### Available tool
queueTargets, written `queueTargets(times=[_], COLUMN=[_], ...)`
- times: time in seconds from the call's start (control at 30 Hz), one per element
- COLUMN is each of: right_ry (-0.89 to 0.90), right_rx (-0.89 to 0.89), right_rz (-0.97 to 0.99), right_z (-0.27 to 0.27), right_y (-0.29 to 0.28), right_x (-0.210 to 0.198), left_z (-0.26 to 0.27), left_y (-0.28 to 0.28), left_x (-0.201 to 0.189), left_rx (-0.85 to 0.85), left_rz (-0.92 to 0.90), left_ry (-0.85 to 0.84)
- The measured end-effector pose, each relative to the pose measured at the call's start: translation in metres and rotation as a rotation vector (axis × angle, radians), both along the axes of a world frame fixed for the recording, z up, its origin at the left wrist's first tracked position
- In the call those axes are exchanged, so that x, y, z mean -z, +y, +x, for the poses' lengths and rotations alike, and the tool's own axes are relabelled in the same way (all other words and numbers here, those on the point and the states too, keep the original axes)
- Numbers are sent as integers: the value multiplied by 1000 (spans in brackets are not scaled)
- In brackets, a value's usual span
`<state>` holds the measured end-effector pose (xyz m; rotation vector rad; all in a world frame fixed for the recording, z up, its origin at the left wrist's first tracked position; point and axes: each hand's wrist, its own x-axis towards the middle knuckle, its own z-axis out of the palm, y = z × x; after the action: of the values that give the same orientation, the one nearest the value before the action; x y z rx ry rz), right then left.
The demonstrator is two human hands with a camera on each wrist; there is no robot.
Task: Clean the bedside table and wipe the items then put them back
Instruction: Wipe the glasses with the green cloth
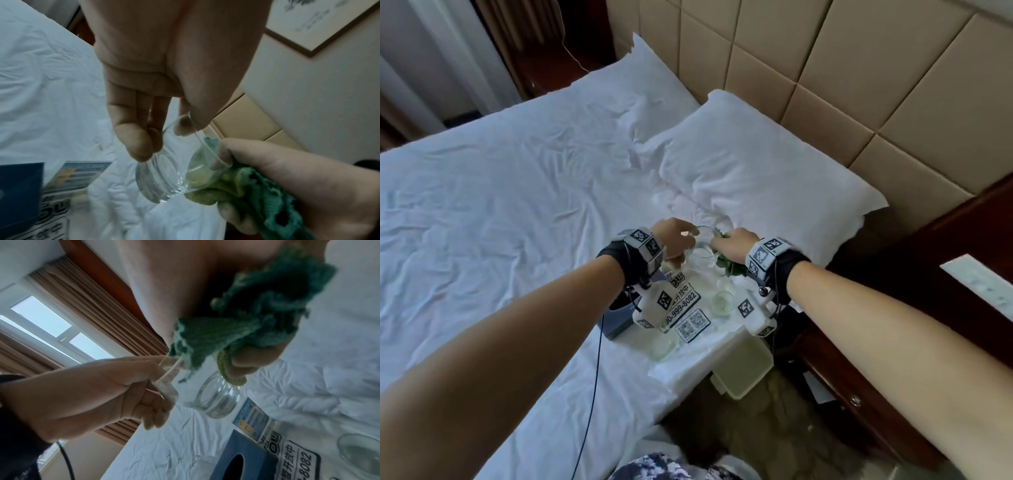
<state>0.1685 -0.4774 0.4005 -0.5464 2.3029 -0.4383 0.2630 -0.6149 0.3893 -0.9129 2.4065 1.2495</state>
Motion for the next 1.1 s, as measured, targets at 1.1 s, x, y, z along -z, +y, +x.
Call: queueTargets(times=[1.1], right_ry=[-139], right_rx=[-229], right_rz=[297], right_z=[-75], right_y=[-81], right_x=[314], left_z=[-70], left_y=[-42], left_x=[308], left_rx=[148], left_rz=[-125], left_ry=[-395])
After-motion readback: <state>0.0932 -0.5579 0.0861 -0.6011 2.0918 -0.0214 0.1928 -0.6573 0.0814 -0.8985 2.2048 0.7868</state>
